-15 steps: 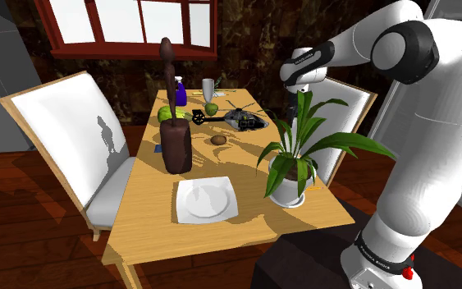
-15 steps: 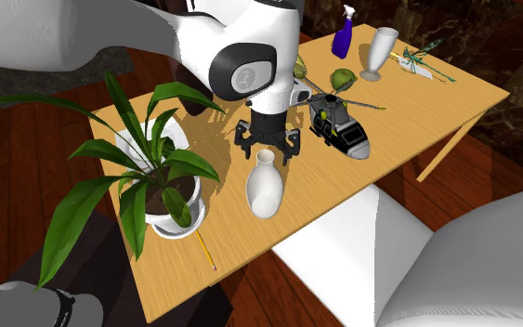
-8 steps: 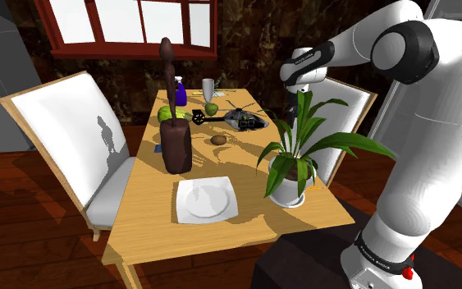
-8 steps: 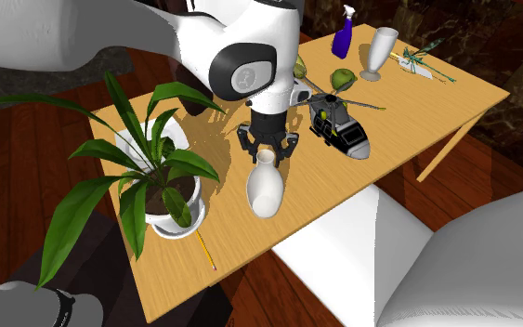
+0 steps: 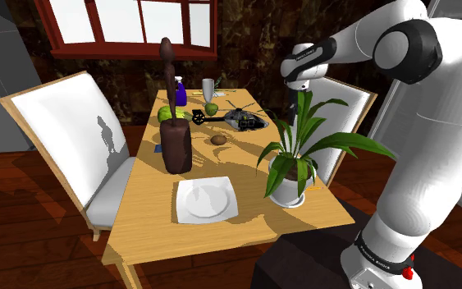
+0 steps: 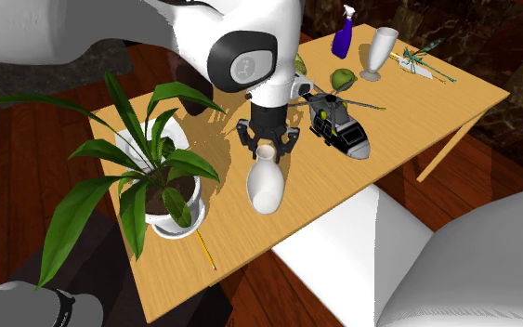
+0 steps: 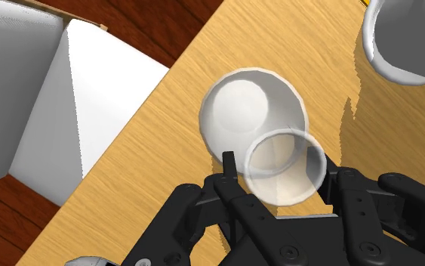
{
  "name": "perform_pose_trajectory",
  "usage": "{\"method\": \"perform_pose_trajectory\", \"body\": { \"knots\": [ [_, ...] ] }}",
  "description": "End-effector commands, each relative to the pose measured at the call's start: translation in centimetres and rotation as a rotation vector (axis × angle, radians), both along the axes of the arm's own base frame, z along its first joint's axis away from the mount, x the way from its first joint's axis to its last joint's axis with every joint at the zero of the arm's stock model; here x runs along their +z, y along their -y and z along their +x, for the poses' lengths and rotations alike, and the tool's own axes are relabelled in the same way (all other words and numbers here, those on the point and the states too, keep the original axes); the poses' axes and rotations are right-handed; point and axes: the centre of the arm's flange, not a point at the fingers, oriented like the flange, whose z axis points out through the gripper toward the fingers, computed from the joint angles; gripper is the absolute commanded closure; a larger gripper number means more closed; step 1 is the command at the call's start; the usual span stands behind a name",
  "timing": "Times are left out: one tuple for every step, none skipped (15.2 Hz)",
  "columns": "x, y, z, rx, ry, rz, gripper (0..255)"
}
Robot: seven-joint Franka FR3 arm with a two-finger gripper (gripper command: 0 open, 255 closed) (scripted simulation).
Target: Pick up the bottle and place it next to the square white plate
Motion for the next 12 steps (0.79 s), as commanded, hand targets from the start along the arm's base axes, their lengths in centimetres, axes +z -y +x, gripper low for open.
{"method": "perform_pose_trajectory", "body": {
  "knots": [
    [1.1, 0.0, -0.1, 0.0, 0.0, 0.0, 255],
    [1.6, 0.0, -0.1, 0.0, 0.0, 0.0, 255],
    [2.1, 0.0, -0.1, 0.0, 0.0, 0.0, 255],
    [2.6, 0.0, -0.1, 0.0, 0.0, 0.0, 255],
    [3.2, 0.0, -0.1, 0.0, 0.0, 0.0, 255],
    [3.7, 0.0, -0.1, 0.0, 0.0, 0.0, 255],
    [4.2, 0.0, -0.1, 0.0, 0.0, 0.0, 255],
    [4.8, 0.0, -0.1, 0.0, 0.0, 0.0, 255],
    [5.3, 0.0, -0.1, 0.0, 0.0, 0.0, 255],
    [5.8, 0.0, -0.1, 0.0, 0.0, 0.0, 255],
    [6.3, 0.0, -0.1, 0.0, 0.0, 0.0, 255],
    [6.9, 0.0, -0.1, 0.0, 0.0, 0.0, 255]
  ]
}}
